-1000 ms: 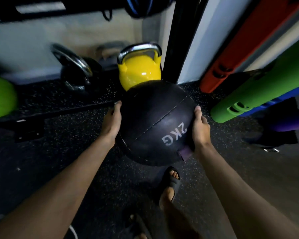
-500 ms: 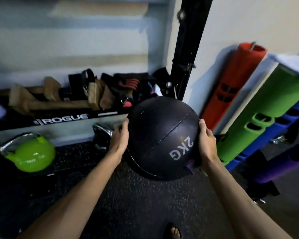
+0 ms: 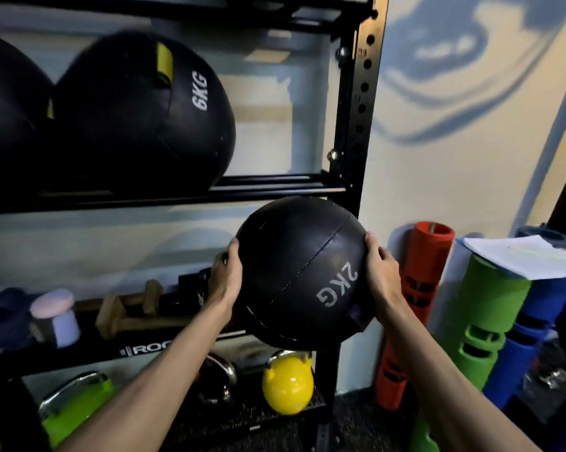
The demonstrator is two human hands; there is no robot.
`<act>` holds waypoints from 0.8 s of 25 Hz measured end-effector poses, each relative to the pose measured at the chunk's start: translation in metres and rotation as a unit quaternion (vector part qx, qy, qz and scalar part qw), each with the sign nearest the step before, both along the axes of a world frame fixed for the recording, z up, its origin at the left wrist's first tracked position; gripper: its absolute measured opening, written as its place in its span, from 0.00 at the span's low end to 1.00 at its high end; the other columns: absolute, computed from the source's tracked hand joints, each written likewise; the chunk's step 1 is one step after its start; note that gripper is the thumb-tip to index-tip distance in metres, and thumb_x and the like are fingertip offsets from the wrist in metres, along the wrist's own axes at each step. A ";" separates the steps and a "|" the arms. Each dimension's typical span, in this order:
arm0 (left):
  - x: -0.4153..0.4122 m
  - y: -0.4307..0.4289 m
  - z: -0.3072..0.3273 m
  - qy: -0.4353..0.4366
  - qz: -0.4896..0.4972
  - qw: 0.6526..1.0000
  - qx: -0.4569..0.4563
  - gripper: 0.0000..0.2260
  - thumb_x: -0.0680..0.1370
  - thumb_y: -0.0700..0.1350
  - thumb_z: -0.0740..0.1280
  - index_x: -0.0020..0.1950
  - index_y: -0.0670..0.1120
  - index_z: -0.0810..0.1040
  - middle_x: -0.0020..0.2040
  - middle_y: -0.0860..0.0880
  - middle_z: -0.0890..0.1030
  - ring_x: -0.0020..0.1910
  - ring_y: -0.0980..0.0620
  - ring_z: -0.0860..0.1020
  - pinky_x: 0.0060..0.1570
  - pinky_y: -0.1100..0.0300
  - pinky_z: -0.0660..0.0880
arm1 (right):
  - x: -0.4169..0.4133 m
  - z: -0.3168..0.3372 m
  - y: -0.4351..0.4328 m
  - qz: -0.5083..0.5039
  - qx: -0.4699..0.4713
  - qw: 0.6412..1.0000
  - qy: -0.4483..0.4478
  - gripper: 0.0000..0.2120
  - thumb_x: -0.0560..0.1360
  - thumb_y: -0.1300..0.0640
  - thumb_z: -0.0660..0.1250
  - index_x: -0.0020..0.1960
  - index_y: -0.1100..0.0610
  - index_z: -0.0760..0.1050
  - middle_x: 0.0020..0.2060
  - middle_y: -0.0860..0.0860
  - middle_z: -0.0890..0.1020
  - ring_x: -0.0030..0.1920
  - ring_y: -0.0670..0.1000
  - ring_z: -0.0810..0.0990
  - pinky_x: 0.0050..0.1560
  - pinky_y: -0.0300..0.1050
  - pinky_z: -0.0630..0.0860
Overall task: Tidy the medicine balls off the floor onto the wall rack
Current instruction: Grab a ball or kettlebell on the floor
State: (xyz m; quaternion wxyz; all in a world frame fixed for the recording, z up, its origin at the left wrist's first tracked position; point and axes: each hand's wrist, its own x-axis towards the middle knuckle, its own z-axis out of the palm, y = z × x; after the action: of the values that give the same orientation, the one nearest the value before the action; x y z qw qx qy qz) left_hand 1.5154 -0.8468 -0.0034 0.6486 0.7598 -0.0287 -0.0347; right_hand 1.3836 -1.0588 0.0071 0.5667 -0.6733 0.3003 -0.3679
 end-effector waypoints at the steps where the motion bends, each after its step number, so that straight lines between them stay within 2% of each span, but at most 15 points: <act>1: -0.004 0.004 0.024 -0.014 0.000 1.000 -0.016 0.35 0.75 0.73 0.49 0.67 0.51 0.75 0.65 0.45 0.78 0.61 0.40 0.77 0.65 0.44 0.73 | 0.002 0.019 0.003 0.003 -0.002 1.000 -0.012 0.32 0.78 0.31 0.56 0.67 0.54 0.75 0.62 0.53 0.80 0.63 0.54 0.77 0.68 0.51 0.71; 3: -0.003 0.007 0.066 -0.045 0.008 0.998 -0.033 0.31 0.80 0.68 0.50 0.69 0.47 0.74 0.67 0.43 0.77 0.63 0.40 0.75 0.66 0.45 0.71 | 0.010 0.058 0.005 0.005 -0.017 0.999 -0.043 0.35 0.75 0.29 0.56 0.68 0.54 0.74 0.63 0.55 0.80 0.65 0.56 0.77 0.69 0.53 0.70; 5: 0.003 0.006 0.101 -0.068 0.018 0.996 -0.056 0.30 0.81 0.66 0.51 0.71 0.46 0.72 0.69 0.43 0.75 0.66 0.40 0.74 0.68 0.46 0.70 | 0.018 0.096 0.002 0.007 -0.033 0.997 -0.069 0.43 0.68 0.24 0.55 0.66 0.55 0.76 0.63 0.55 0.81 0.63 0.56 0.78 0.69 0.55 0.71; 7: 0.006 0.001 0.131 -0.097 0.023 0.993 -0.070 0.29 0.82 0.65 0.51 0.73 0.46 0.70 0.71 0.43 0.73 0.68 0.40 0.72 0.69 0.47 0.68 | 0.023 0.128 -0.005 0.016 -0.045 0.994 -0.095 0.45 0.64 0.22 0.54 0.65 0.54 0.77 0.61 0.55 0.82 0.61 0.55 0.79 0.68 0.56 0.72; 11: 0.024 -0.024 0.189 -0.158 0.058 0.980 -0.111 0.28 0.82 0.64 0.53 0.70 0.45 0.73 0.67 0.42 0.76 0.64 0.40 0.75 0.66 0.47 0.70 | 0.044 0.185 -0.032 0.041 -0.067 0.987 -0.142 0.43 0.65 0.22 0.53 0.64 0.52 0.77 0.61 0.53 0.81 0.62 0.54 0.79 0.68 0.57 0.72; 15: 0.052 -0.064 0.226 -0.167 0.088 0.966 -0.174 0.26 0.82 0.64 0.54 0.69 0.47 0.73 0.63 0.45 0.78 0.63 0.42 0.75 0.66 0.48 0.71 | 0.083 0.220 -0.065 0.056 -0.092 0.974 -0.202 0.40 0.68 0.24 0.54 0.68 0.49 0.75 0.64 0.49 0.80 0.64 0.50 0.77 0.70 0.56 0.71; 17: 0.069 -0.081 0.230 -0.152 0.103 0.963 -0.198 0.25 0.82 0.63 0.55 0.70 0.48 0.73 0.64 0.46 0.77 0.64 0.42 0.74 0.67 0.48 0.70 | 0.099 0.222 -0.081 0.070 -0.104 0.963 -0.237 0.36 0.71 0.27 0.58 0.71 0.48 0.71 0.66 0.48 0.78 0.66 0.49 0.76 0.71 0.55 0.70; 20: 0.094 -0.104 0.219 -0.167 0.150 0.953 -0.204 0.24 0.83 0.61 0.54 0.71 0.50 0.74 0.68 0.45 0.76 0.66 0.41 0.74 0.69 0.48 0.69 | 0.128 0.207 -0.100 0.107 -0.146 0.947 -0.264 0.28 0.75 0.38 0.62 0.73 0.44 0.68 0.68 0.46 0.76 0.68 0.45 0.74 0.71 0.47 0.69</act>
State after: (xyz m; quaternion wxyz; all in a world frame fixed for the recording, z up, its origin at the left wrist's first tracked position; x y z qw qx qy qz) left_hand 1.6093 -0.9508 0.2153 0.7734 0.6019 -0.0283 0.1970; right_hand 1.5118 -1.1591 0.2144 0.5574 -0.6552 0.0094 -0.5098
